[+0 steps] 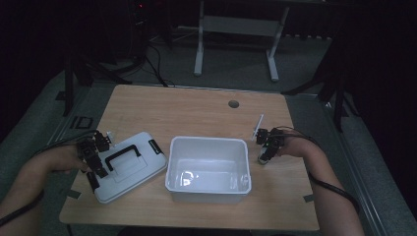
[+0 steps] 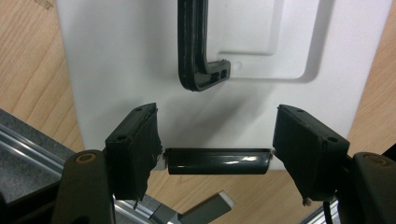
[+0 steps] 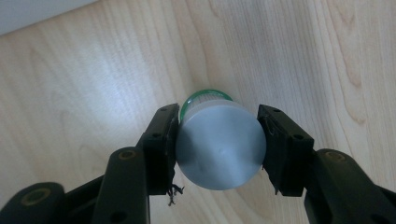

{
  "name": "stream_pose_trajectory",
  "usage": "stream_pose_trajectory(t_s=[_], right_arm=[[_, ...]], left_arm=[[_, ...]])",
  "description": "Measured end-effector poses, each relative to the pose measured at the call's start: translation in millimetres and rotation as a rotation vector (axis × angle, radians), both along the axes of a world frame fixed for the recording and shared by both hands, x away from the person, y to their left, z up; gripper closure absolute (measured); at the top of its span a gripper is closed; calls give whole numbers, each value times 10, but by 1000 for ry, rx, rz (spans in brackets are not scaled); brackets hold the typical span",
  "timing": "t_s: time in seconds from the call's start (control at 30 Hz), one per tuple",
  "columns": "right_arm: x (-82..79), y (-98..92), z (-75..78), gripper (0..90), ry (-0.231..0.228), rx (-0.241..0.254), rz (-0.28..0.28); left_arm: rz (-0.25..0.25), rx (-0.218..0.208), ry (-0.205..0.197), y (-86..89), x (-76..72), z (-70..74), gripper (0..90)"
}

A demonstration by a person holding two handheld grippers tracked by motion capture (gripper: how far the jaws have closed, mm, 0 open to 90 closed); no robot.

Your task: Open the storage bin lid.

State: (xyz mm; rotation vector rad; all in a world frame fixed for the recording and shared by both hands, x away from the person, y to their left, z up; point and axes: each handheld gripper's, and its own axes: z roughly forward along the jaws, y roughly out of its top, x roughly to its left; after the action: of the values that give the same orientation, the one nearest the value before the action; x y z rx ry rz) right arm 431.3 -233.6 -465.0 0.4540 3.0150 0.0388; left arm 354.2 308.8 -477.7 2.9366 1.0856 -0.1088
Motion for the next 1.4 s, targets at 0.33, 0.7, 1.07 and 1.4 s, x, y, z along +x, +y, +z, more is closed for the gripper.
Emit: stream_pose_trajectory(t_s=[0.33,0.7,1.07,1.4], right_arm=[[-267,-36,226,500,-3,22,30],[-640,34,436,500,19,-20,100],[-923,186,712,501,22,-27,185],[-1041,314,967,500,12,-34,230]], left_arm=[[0,3,-5,12,-10,30,308],[-4,10,-3,5,-20,27,311],[-6,11,-3,-4,-28,37,311],[-9,25,-4,9,-27,47,311]])
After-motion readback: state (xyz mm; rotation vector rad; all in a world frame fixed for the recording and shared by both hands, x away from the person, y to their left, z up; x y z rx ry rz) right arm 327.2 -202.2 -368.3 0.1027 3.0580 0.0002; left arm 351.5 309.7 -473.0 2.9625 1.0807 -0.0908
